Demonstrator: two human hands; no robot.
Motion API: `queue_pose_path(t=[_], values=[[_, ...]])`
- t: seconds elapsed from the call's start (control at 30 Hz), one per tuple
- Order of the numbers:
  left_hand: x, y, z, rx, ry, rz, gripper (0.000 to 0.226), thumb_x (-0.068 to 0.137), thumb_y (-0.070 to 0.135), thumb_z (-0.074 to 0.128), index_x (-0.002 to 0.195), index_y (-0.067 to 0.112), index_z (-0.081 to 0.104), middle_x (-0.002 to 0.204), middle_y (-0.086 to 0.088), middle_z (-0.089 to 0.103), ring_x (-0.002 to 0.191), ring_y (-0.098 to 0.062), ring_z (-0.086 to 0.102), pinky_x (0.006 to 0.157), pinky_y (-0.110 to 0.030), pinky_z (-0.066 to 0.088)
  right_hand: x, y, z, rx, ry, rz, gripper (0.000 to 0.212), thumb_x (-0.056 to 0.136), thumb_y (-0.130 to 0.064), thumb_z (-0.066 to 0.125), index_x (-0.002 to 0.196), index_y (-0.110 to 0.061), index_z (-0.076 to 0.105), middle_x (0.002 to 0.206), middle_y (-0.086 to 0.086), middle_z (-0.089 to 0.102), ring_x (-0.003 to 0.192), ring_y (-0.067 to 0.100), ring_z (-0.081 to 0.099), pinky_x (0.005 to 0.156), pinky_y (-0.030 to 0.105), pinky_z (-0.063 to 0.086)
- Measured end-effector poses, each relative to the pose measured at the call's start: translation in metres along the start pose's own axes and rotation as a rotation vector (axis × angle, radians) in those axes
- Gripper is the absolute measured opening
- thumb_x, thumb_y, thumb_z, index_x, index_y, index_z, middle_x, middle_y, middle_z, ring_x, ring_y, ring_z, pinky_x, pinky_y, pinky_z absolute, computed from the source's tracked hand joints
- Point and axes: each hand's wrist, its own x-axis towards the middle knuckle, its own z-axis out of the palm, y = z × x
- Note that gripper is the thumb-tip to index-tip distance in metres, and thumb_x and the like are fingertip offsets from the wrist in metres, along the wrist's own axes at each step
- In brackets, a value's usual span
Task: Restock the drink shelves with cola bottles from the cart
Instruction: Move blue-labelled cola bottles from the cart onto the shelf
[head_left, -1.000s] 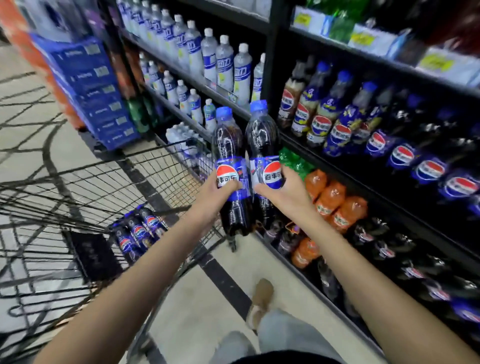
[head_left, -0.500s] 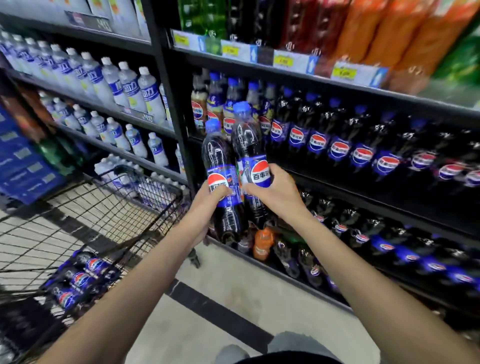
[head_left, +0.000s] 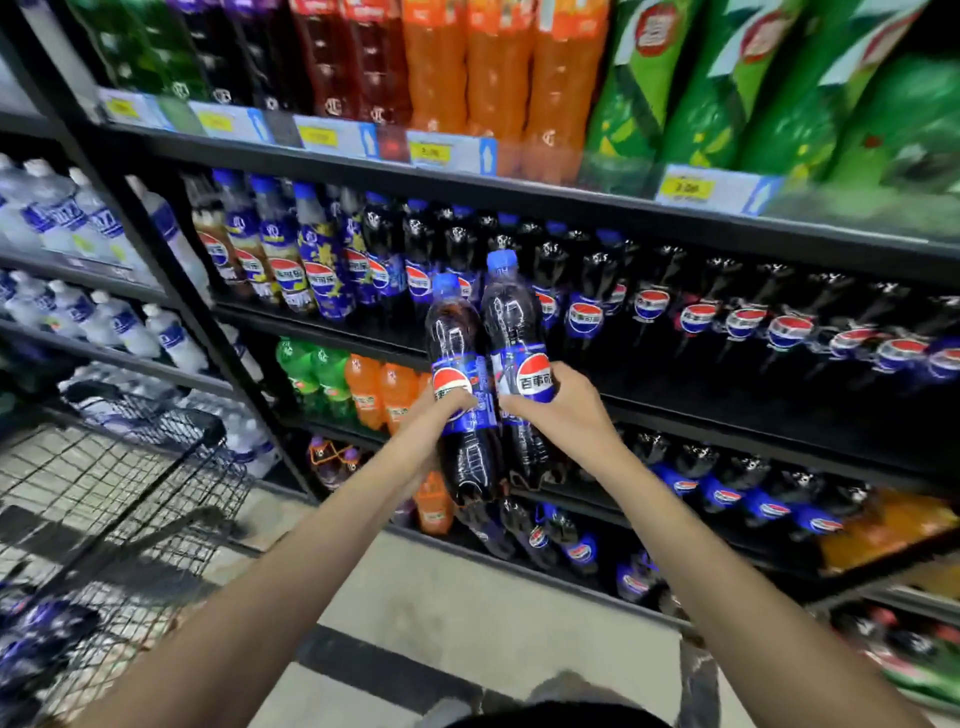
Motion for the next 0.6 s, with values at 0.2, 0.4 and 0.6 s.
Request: queue_pose_path(t=[0.2, 0.4, 0.6], values=[[0.026, -0.034, 0.094, 0.032, -0.086, -0.097, 0.063, 0.069, 0.026, 0.076, 0.127, 0.01, 0.056, 0.117, -0.014, 0.068, 0.11, -0.03, 0.063, 0.102, -0.048, 0.046, 0.011, 0.061, -0.082, 0.033, 0.033, 0.081, 0.037, 0.069, -0.036, 0.078, 0.1, -0.025, 0.062, 0.096, -0.008, 0.069, 0.089, 0.01, 0.066, 0.085, 0.037, 0.054], [0.06, -0.07, 0.162, 0.124, -0.084, -0.089, 0.046, 0.085, 0.023, 0.071, 0.127, 0.014, 0.054, 0.117, -0.008, 0.068, 0.111, -0.024, 0.063, 0.103, -0.042, 0.045, 0.02, 0.114, -0.142, 0.054, 0.095, 0.163, 0.037, 0.069, -0.032, 0.08, 0.1, -0.025, 0.062, 0.094, -0.009, 0.068, 0.086, 0.008, 0.066, 0.081, 0.034, 0.054], [0.101, -0.071, 0.209, 0.275, -0.112, 0.028, 0.043, 0.083, 0.02, 0.074, 0.118, 0.025, 0.049, 0.103, 0.004, 0.068, 0.087, -0.001, 0.066, 0.07, -0.012, 0.049, 0.036, 0.143, -0.179, 0.123, 0.189, 0.142, 0.039, 0.074, -0.023, 0.08, 0.107, -0.024, 0.06, 0.096, -0.013, 0.068, 0.076, -0.012, 0.061, 0.058, 0.003, 0.043]])
